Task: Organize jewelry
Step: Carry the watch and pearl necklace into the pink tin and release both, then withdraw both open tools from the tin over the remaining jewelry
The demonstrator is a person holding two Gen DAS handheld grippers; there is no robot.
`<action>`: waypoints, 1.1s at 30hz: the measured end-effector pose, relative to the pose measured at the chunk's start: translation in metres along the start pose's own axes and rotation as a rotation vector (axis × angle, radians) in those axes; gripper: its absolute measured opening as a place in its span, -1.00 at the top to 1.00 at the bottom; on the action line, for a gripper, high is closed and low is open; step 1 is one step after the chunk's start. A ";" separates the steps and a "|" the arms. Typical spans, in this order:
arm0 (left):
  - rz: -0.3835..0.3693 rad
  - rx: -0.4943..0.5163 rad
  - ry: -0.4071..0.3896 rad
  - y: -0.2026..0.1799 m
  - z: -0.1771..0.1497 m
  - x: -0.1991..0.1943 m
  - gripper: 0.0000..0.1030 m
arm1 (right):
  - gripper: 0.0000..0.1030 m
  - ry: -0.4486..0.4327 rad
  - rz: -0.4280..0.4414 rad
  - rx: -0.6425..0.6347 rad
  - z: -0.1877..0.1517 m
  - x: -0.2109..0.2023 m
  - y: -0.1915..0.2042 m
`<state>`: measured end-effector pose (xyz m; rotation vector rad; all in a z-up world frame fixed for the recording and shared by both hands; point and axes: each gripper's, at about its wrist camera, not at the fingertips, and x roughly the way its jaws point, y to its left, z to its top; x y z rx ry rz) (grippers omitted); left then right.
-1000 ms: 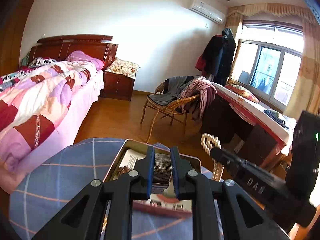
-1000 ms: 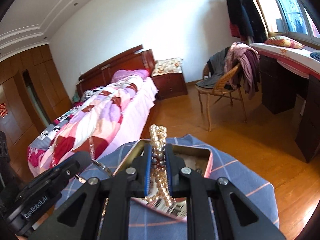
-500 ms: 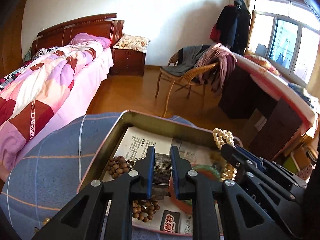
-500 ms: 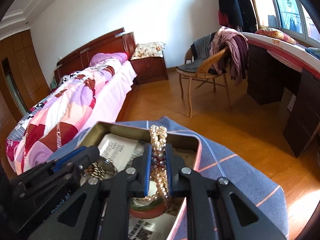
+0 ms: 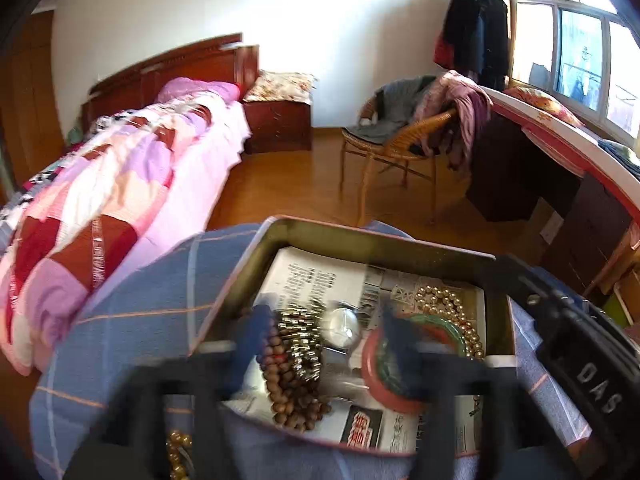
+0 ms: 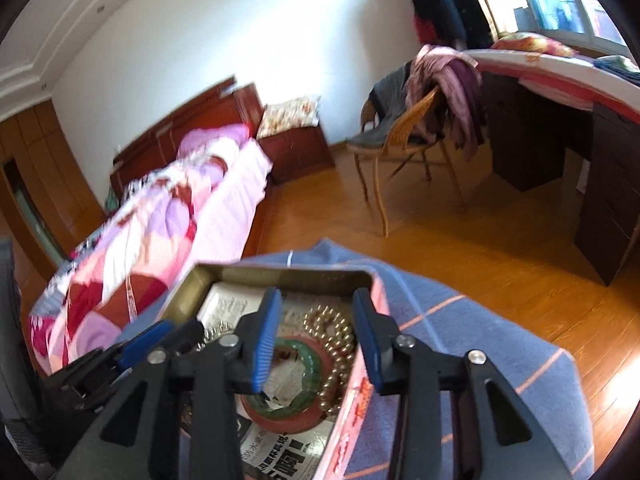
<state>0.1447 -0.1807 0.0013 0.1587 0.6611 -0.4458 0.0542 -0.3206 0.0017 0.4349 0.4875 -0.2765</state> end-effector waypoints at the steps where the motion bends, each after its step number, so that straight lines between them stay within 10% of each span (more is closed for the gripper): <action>1: 0.013 -0.009 -0.026 0.003 0.000 -0.007 -0.60 | -0.06 -0.011 -0.009 0.000 0.000 -0.006 0.000; 33: 0.207 -0.066 0.080 0.059 -0.111 -0.110 -0.60 | -0.14 0.137 0.077 -0.158 -0.095 -0.092 0.063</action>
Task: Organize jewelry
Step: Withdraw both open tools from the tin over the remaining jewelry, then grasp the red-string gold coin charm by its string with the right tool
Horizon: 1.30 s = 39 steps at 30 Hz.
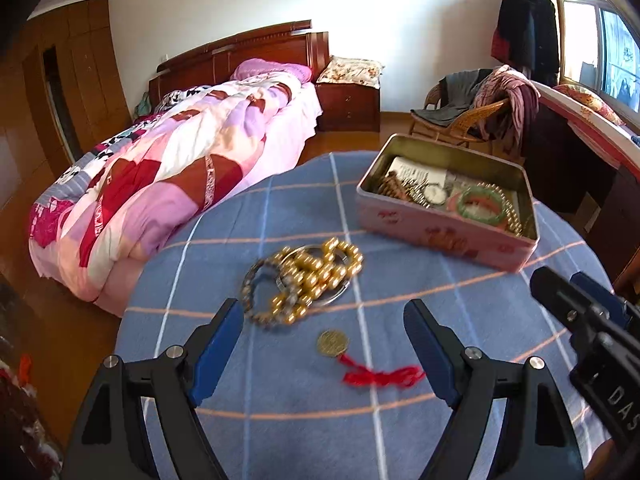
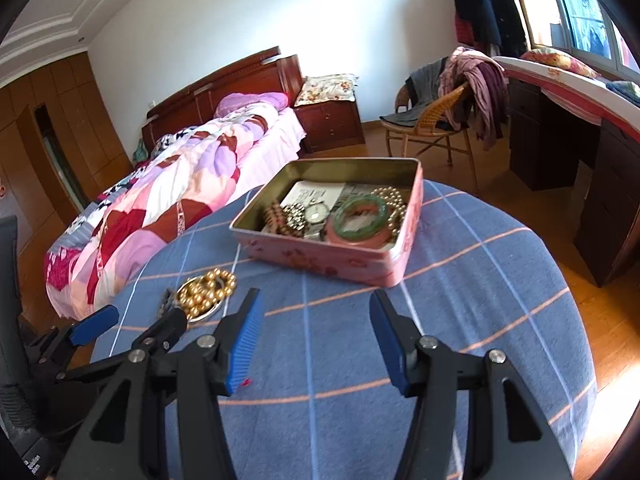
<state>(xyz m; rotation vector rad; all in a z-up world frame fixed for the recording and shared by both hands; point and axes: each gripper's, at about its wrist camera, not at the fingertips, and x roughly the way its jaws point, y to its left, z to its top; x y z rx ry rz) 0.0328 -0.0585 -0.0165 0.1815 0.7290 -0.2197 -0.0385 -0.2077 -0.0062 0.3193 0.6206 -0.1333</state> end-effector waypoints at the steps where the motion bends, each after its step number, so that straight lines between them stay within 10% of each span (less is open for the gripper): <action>1: 0.009 0.000 0.004 0.003 -0.003 0.000 -0.60 | -0.14 0.002 0.002 -0.004 -0.002 -0.001 0.002; 15: 0.151 -0.059 0.100 0.085 -0.058 0.010 -0.60 | -0.23 0.084 0.028 -0.077 -0.024 0.012 0.022; 33: 0.112 -0.127 0.107 0.111 -0.062 0.010 -0.60 | -0.20 0.310 0.114 -0.310 -0.053 0.069 0.087; 39: 0.099 -0.143 0.116 0.115 -0.062 0.014 -0.60 | 0.42 0.293 0.056 -0.412 -0.057 0.068 0.096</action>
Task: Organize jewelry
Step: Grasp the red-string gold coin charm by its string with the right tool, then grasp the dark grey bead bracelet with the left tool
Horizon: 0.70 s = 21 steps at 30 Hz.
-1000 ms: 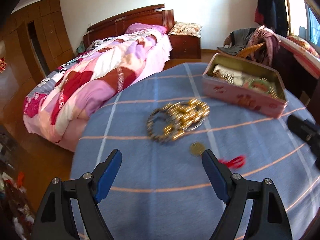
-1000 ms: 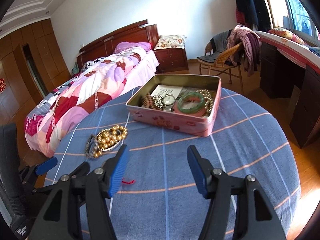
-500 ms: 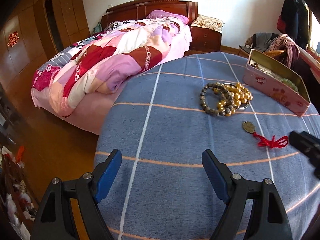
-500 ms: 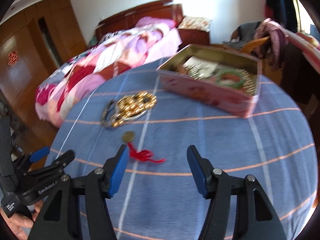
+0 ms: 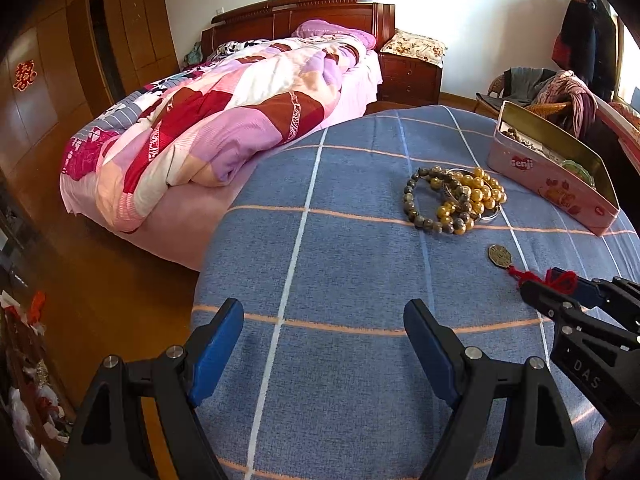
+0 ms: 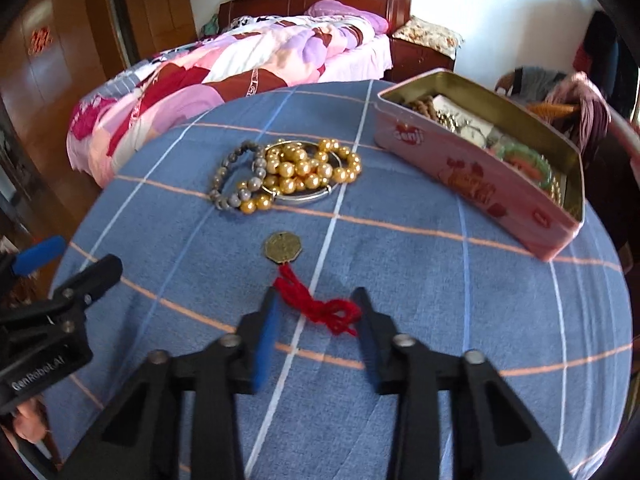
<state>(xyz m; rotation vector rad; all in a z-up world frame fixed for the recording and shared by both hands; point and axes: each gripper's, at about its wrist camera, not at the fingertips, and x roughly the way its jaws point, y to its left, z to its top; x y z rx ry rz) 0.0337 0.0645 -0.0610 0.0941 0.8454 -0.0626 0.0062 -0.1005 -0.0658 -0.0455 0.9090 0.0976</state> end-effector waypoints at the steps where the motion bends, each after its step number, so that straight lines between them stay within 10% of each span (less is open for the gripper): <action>1: -0.003 0.002 0.001 -0.001 0.000 0.001 -0.60 | 0.57 -0.002 -0.006 -0.006 0.000 0.000 0.000; 16: -0.184 0.135 -0.087 -0.040 0.042 0.011 -0.58 | 0.79 -0.196 0.104 0.157 0.018 -0.053 -0.037; 21: -0.253 0.165 -0.023 -0.064 0.054 0.039 0.08 | 0.79 -0.223 0.086 0.186 0.024 -0.061 -0.046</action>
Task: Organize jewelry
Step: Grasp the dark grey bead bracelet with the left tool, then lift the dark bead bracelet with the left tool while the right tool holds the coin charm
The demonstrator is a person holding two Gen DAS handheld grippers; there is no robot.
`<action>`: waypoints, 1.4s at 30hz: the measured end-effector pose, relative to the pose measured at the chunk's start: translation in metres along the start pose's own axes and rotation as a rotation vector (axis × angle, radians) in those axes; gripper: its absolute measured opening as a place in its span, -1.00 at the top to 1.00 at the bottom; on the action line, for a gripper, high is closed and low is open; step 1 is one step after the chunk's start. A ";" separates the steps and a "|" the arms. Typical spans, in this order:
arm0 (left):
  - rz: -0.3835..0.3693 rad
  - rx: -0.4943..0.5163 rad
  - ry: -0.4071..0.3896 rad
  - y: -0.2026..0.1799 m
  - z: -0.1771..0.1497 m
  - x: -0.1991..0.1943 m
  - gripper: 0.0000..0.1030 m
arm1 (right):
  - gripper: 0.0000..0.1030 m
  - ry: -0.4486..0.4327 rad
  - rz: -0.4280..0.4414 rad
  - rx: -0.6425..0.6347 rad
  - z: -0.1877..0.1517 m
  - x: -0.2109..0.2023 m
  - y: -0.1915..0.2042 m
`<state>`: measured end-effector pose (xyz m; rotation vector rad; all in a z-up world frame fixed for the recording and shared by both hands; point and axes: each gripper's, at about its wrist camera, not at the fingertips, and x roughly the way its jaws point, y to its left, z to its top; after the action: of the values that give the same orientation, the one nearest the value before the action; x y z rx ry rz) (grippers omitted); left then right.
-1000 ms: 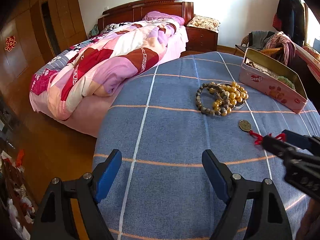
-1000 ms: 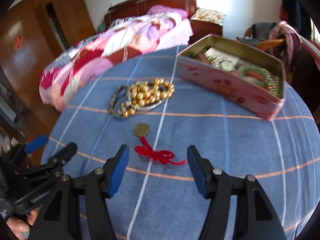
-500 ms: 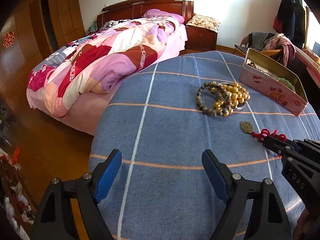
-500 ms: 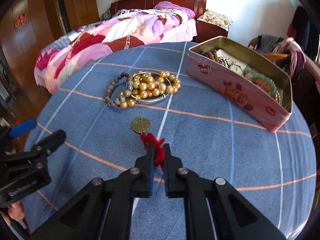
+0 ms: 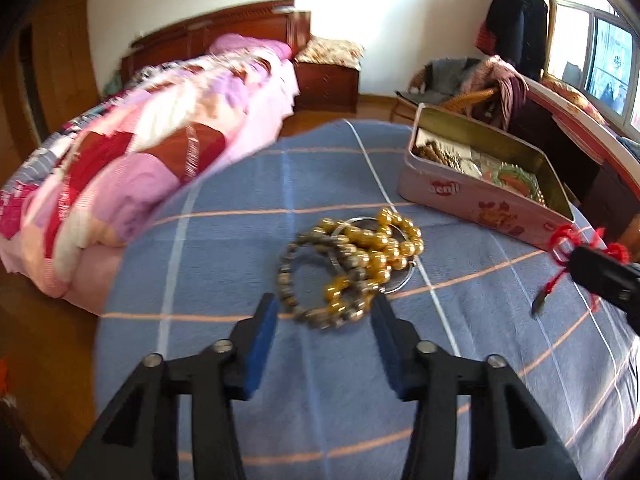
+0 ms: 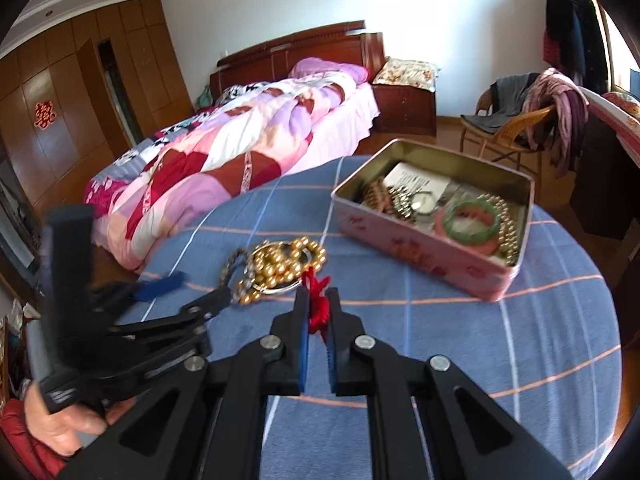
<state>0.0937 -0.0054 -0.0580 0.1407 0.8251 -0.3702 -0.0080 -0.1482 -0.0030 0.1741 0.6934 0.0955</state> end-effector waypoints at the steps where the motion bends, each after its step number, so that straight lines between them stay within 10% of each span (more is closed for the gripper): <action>1: 0.002 0.004 0.005 -0.002 0.001 0.005 0.08 | 0.79 -0.002 -0.001 0.007 0.001 0.000 -0.001; 6: -0.017 0.014 0.023 -0.007 0.006 0.018 0.12 | 0.79 -0.004 0.000 0.023 0.003 0.002 -0.008; 12: -0.080 -0.053 0.006 0.006 0.004 0.010 0.85 | 0.79 -0.005 0.008 0.028 0.001 0.002 -0.012; 42: -0.051 -0.037 -0.100 -0.011 -0.018 -0.075 0.85 | 0.79 -0.087 -0.002 0.049 -0.004 -0.042 -0.011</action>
<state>0.0306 0.0089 -0.0141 0.0658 0.7370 -0.4068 -0.0423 -0.1651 0.0181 0.2234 0.6095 0.0681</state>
